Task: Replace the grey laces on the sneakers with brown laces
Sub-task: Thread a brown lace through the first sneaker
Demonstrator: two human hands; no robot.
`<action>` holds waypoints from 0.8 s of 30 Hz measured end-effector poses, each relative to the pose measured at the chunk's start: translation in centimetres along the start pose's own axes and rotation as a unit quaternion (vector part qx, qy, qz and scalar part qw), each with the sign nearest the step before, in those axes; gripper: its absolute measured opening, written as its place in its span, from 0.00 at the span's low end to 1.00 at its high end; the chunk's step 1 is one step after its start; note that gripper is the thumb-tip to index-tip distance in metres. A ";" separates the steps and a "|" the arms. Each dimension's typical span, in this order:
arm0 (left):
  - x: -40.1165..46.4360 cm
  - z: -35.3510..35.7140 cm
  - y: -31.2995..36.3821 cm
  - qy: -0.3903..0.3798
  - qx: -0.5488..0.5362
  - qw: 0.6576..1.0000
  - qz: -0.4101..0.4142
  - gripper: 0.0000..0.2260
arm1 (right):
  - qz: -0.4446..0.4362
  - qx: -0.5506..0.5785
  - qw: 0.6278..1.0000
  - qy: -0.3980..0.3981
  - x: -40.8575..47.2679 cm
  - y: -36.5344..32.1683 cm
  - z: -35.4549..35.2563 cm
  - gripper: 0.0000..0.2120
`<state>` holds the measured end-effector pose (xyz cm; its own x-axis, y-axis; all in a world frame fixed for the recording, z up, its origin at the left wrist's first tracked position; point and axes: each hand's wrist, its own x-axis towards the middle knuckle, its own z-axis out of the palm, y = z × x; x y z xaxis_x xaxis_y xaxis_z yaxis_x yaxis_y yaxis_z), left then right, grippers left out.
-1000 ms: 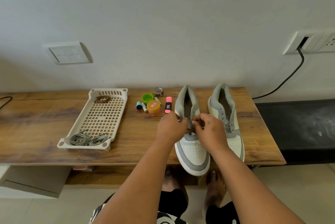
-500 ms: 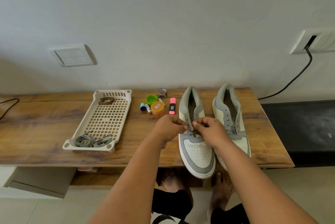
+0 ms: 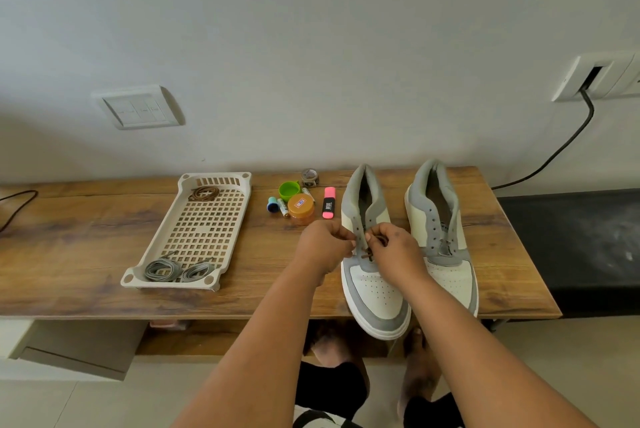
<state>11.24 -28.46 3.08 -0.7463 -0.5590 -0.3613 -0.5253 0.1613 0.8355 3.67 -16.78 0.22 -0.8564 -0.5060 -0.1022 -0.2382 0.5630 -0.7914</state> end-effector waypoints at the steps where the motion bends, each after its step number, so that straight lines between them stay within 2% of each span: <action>1: 0.0 0.0 -0.1 0.003 -0.002 1.000 0.002 0.03 | 0.014 0.026 0.999 -0.015 0.2 0.0 -0.1 0.07; 5: -0.2 0.3 -0.2 0.008 -0.037 0.999 0.003 0.03 | 0.020 0.063 0.997 -0.049 0.6 0.3 -1.1 0.04; 10: -0.2 0.8 -0.2 0.027 -0.094 0.995 -0.020 0.03 | 0.007 0.003 0.997 -0.082 0.6 0.0 -1.3 0.08; 13: 0.0 0.9 -0.2 0.025 -0.080 0.996 -0.009 0.02 | -0.008 -0.027 0.997 -0.071 0.3 -0.2 -1.5 0.10; 17: -0.4 0.0 0.6 0.033 0.001 0.999 0.036 0.02 | -0.019 -0.042 0.998 -0.044 0.1 -0.1 -1.4 0.11; 18: -0.5 -0.5 0.9 0.033 -0.011 0.998 0.048 0.03 | -0.022 -0.045 0.998 -0.044 0.1 -0.1 -1.5 0.11; 19: -0.6 -1.0 1.1 0.024 -0.073 0.996 0.050 0.04 | -0.023 -0.047 0.997 -0.048 0.2 -0.1 -1.5 0.11; 20: -0.7 -1.6 1.4 0.002 -0.184 0.982 0.043 0.05 | -0.024 -0.050 0.997 -0.052 0.2 0.1 -1.6 0.11; 21: -0.9 -2.1 1.8 -0.028 -0.322 0.946 0.036 0.07 | -0.025 -0.051 0.997 -0.056 0.3 0.2 -1.6 0.11; 22: -1.1 -2.7 2.1 -0.058 -0.445 0.893 0.034 0.09 | -0.025 -0.051 0.997 -0.060 0.3 0.3 -1.6 0.11; 23: -1.2 -3.2 2.3 -0.079 -0.529 0.844 0.033 0.10 | -0.025 -0.052 0.996 -0.063 0.3 0.4 -1.5 0.11; 24: -1.3 -3.6 2.5 -0.091 -0.565 0.820 0.026 0.11 | -0.026 -0.056 0.996 -0.063 0.4 0.6 -1.4 0.11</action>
<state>12.40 -30.21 7.09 -0.8584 -0.4283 -0.2824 0.1464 -0.7321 0.6652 2.54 -15.74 0.58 -0.7788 -0.6108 -0.1428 -0.3369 0.5993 -0.7262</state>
